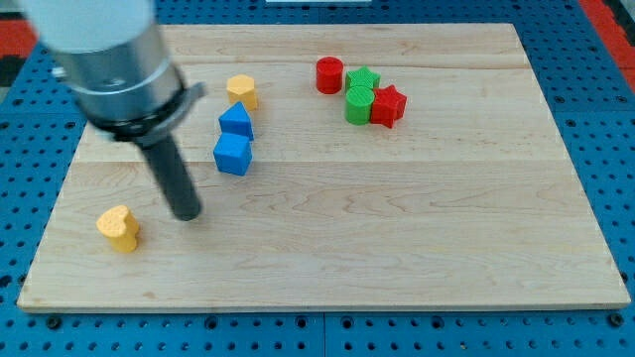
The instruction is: Push the blue cube above to the yellow heart
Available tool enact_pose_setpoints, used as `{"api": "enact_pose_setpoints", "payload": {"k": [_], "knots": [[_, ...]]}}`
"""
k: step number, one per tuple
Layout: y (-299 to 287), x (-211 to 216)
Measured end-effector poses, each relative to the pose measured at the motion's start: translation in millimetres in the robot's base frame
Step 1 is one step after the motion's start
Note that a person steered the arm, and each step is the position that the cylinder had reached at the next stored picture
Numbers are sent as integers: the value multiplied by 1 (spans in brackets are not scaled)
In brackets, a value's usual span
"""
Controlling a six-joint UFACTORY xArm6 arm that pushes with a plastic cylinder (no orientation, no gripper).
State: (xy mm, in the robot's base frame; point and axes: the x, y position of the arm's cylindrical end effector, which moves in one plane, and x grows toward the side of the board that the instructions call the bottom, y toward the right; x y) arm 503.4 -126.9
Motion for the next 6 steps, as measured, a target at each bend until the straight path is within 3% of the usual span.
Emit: {"api": "enact_pose_setpoints", "payload": {"k": [2, 4, 6], "knots": [[58, -67], [112, -88], [113, -94]]}}
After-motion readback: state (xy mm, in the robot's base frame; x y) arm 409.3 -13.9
